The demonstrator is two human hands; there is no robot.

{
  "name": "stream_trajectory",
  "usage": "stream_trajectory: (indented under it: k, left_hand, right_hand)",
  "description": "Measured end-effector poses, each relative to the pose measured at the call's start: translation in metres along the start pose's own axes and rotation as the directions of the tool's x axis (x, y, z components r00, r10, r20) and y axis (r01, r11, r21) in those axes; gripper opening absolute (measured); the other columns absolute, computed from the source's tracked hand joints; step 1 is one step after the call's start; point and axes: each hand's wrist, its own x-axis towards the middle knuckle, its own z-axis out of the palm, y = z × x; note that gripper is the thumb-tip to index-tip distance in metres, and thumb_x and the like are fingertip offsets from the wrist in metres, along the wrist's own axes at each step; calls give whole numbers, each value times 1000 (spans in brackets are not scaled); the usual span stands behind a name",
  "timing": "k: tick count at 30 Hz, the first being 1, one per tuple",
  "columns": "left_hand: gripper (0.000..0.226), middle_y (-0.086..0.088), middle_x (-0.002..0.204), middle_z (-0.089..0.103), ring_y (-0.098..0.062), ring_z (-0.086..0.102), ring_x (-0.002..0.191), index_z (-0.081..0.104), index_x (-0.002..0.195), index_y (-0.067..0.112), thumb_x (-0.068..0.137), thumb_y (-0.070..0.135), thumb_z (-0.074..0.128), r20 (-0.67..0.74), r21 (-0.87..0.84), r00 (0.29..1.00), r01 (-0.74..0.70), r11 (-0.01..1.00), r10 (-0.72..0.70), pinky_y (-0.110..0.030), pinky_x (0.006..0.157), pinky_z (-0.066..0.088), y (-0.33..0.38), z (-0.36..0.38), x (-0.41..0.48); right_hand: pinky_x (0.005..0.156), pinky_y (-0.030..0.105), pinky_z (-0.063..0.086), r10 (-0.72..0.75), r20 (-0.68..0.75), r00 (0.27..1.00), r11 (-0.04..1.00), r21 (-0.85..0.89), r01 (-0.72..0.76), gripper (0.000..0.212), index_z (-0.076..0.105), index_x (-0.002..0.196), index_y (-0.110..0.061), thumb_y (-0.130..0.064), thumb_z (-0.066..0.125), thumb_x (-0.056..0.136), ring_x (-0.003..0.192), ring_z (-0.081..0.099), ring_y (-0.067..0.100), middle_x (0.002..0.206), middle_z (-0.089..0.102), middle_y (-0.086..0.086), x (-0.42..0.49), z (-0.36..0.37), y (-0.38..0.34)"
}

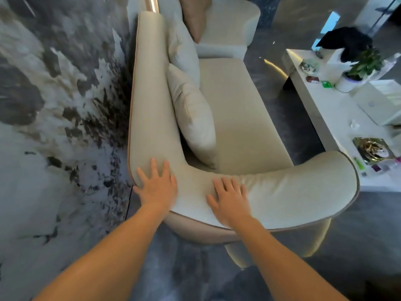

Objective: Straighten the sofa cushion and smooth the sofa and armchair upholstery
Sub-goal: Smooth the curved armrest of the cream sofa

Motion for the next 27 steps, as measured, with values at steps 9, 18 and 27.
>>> stream_trajectory:
  k: [9,18,27]
  left_hand:
    - [65,10,161,6,-45,-5,139,12,146,45,85,65,10,-382,-119,922,16,993,-61,-71,94,30,2,50,2]
    - [62,11,161,-2,-45,-10,141,13,146,44,87,63,16,-407,-155,913,-70,985,1,-70,100,22,-4,39,28]
    - [62,17,160,-2,-38,-16,140,13,144,49,84,67,16,-427,-175,903,-118,978,33,-72,101,19,-24,5,141]
  right_hand:
    - [120,53,7,0,-413,911,998,-56,-25,75,27,151,-31,-69,13,88,148,17,29,159,33,2,0,53,2]
    - [114,52,18,-44,-488,872,996,-92,0,68,31,142,-35,-67,10,86,138,29,26,147,42,-3,21,47,-10]
    - [111,52,17,3,-501,865,996,-76,-47,72,30,144,-34,-66,5,84,139,26,29,151,39,-1,110,24,-64]
